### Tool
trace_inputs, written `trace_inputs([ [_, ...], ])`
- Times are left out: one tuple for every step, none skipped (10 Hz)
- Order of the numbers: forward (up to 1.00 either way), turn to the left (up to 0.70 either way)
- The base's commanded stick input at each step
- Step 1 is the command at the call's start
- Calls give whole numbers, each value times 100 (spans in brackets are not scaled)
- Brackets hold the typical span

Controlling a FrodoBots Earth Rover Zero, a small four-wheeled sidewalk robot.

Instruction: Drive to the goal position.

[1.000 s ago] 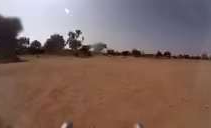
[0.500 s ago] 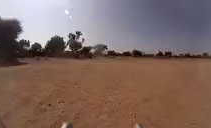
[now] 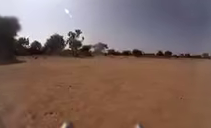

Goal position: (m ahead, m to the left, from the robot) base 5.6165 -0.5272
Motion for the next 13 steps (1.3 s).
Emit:
trace_inputs([
  [70,0],
  [70,0],
  [70,0],
  [70,0],
  [70,0],
  [70,0],
  [70,0],
  [70,0],
  [70,0],
  [70,0],
  [70,0],
  [70,0],
  [70,0],
])
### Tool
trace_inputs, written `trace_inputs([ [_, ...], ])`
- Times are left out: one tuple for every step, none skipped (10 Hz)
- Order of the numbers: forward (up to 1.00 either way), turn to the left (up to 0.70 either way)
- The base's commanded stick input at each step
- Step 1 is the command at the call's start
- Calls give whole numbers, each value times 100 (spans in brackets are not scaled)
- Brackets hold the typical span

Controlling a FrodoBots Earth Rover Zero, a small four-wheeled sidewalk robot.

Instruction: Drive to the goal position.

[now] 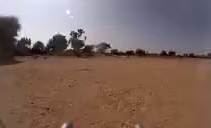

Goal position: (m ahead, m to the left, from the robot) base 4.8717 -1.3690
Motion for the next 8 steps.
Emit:
trace_inputs([
  [70,0],
  [70,0],
  [70,0],
  [70,0],
  [70,0],
  [70,0],
  [70,0],
  [70,0],
])
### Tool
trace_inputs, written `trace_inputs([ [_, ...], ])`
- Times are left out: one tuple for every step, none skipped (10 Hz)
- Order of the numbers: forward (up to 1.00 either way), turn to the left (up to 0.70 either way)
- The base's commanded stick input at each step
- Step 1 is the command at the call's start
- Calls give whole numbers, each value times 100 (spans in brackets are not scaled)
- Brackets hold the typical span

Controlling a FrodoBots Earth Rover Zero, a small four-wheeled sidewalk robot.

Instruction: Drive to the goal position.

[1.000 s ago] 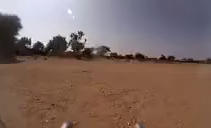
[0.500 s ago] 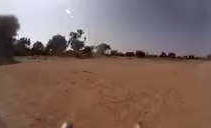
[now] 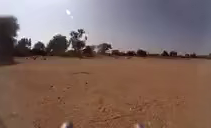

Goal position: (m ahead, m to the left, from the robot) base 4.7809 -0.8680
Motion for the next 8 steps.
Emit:
trace_inputs([
  [70,0],
  [70,0],
  [70,0],
  [70,0],
  [70,0],
  [70,0],
  [70,0],
  [70,0],
])
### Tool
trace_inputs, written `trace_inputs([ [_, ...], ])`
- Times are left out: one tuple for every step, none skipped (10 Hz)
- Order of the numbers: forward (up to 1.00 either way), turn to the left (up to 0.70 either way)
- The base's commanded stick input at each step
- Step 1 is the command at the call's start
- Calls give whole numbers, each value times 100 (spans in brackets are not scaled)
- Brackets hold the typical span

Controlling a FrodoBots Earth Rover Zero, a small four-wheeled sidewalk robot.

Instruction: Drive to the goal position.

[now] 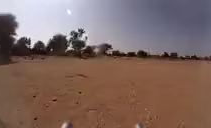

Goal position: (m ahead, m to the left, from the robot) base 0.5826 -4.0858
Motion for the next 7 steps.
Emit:
trace_inputs([
  [70,0],
  [70,0],
  [70,0],
  [70,0],
  [70,0],
  [70,0],
  [70,0],
])
